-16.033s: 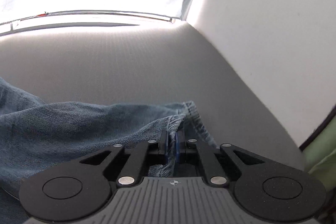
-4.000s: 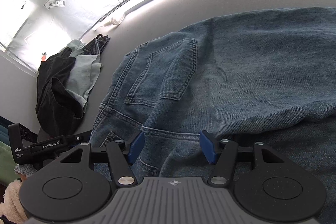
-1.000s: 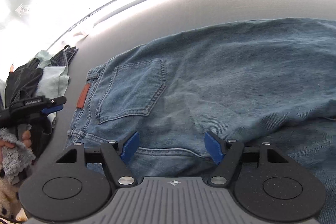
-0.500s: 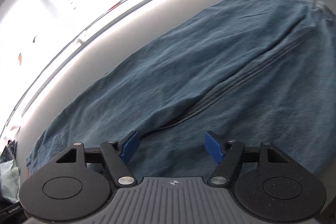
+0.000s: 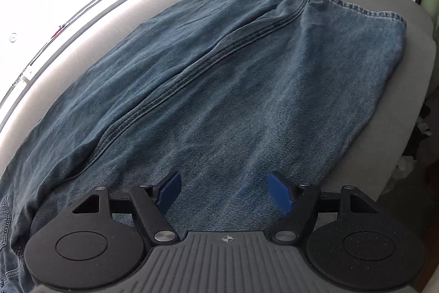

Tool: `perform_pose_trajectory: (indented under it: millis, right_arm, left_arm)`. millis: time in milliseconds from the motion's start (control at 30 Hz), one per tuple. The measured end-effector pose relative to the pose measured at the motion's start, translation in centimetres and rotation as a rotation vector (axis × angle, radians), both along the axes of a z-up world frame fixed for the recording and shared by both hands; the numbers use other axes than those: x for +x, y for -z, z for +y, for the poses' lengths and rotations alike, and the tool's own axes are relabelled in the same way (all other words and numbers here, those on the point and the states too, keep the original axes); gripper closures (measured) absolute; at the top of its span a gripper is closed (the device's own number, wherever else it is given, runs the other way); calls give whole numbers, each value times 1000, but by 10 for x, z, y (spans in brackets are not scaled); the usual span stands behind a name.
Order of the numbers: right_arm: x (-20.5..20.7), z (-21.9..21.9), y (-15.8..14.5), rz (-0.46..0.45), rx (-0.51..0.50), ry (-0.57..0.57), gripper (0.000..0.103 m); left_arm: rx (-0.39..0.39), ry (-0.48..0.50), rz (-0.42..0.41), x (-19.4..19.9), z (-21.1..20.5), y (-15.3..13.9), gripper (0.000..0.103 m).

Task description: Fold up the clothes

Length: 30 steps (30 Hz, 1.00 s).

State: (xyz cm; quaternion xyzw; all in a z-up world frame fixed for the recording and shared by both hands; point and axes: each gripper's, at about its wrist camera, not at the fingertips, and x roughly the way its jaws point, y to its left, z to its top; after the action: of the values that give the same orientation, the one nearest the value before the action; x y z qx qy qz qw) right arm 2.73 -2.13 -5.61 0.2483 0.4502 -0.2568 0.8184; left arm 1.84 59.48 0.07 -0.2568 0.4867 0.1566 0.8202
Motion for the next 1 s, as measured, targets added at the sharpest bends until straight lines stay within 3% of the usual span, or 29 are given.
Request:
perform_pose_trajectory:
  millis: [200,433,500,567,633,667,767,800,867,933,1000]
  right_arm:
    - [5,0,9,27,3,-34,29]
    - [6,1,11,43,-32,-73,38]
    - [4,1,11,35,-42,-79,57]
    - [2,3,10,23,-49,-93,68]
    - [1,1,9,10,-56,-96,85]
    - [-1,1,9,5,-62,-93,91]
    - [-9,1,7,-10,-64,-75,99]
    - [-10,0,7,-13,-62,-71,100]
    - [-13,0,6,-18,-67,-63,100]
    - [-12,1,4,-16,-88,-61,101]
    - [-12,4,2,-10,-120,-59,101]
  left_arm:
    - [-80,-36,20,-13,0,17,38]
    - [-61,-17,12,-12,-11,15,34]
    - [-68,-24,10,-13,-13,15,33]
    - [-115,-45,-2,-15,-10,16,29]
    - [-189,-79,-40,-19,-7,15,12]
    - [-223,-97,-64,-21,-5,15,9]
    - [-269,-135,-88,-21,-4,17,8]
    - [-271,-150,-87,-21,-5,18,11]
    - [-234,-177,-64,-20,-8,19,31]
    - [-177,-211,-27,-20,-12,18,75]
    - [-102,-259,29,-19,-14,14,79]
